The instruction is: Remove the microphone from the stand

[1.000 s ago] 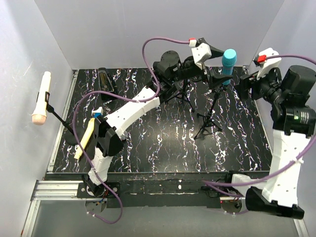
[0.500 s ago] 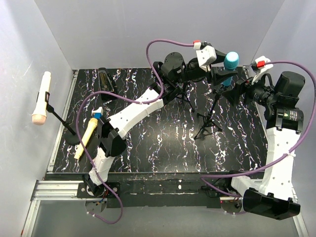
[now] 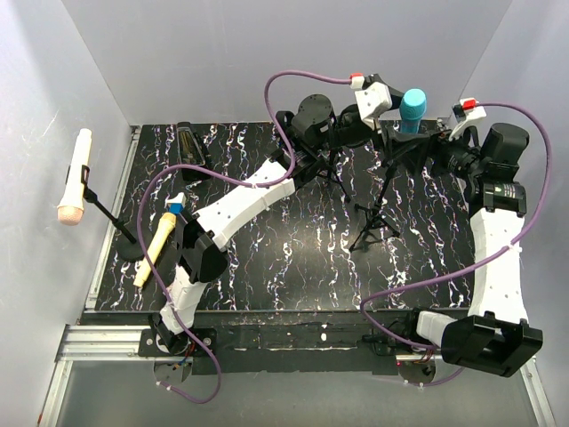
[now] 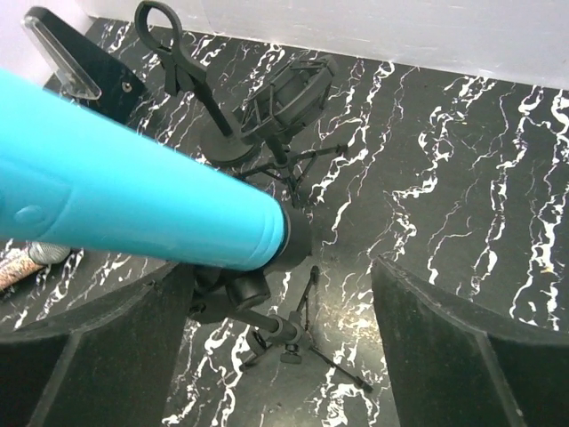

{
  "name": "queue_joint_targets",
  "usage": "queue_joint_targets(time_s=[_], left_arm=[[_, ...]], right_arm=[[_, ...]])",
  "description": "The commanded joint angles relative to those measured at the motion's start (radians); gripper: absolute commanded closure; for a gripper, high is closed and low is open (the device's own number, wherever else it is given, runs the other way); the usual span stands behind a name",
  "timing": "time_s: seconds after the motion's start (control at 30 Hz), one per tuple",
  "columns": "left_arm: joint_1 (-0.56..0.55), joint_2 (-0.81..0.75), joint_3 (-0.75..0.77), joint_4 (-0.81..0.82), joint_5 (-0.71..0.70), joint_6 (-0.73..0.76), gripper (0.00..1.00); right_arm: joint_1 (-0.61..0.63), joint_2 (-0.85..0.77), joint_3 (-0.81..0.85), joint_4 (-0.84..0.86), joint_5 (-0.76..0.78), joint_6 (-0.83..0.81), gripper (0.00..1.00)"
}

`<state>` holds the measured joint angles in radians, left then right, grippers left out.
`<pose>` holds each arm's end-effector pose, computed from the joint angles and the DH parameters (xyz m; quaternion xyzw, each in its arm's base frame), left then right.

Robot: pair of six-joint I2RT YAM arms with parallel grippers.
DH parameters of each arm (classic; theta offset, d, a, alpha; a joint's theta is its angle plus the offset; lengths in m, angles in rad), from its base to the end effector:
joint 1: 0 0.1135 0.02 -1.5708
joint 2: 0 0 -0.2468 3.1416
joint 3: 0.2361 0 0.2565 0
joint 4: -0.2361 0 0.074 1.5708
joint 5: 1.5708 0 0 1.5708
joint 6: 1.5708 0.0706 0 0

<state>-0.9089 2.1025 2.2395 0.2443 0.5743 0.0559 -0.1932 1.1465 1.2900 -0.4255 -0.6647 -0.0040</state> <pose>0.2818 -0.4240 0.4693 0.4571 0.3672 -0.4731 0.6576 0.2842 -0.0112 0.3974 -0.1237 0.7708 0.2037 0.5908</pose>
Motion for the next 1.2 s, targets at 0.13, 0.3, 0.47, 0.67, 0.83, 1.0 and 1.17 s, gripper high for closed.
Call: queue_joint_targets(time_s=[0.13,0.3,0.47,0.67,0.83,1.0,1.17], left_arm=[[-0.007,-0.002,0.031,0.038,-0.082,0.056,0.35],[-0.005,0.001,0.035,0.033,-0.05,0.059,0.54],[0.002,-0.012,0.023,0.024,-0.1,0.032,1.0],[0.005,-0.015,0.052,0.02,-0.128,0.013,1.0],[0.005,-0.015,0.129,0.01,-0.131,0.002,1.0],[0.004,-0.039,0.195,0.009,-0.137,-0.024,1.0],[0.008,-0.111,0.123,0.026,-0.059,-0.048,1.0]], right_arm=[[0.008,0.033,-0.008,0.113,-0.026,0.117,0.22],[0.011,0.051,-0.018,0.097,-0.032,0.136,0.24],[0.011,0.078,-0.043,0.102,-0.03,0.157,0.33],[0.011,0.097,-0.09,0.114,-0.021,0.202,0.43],[0.009,0.108,-0.107,0.103,-0.009,0.216,0.45],[0.008,0.116,-0.101,0.099,-0.016,0.231,0.46],[-0.008,0.124,-0.086,0.088,-0.041,0.243,0.46]])
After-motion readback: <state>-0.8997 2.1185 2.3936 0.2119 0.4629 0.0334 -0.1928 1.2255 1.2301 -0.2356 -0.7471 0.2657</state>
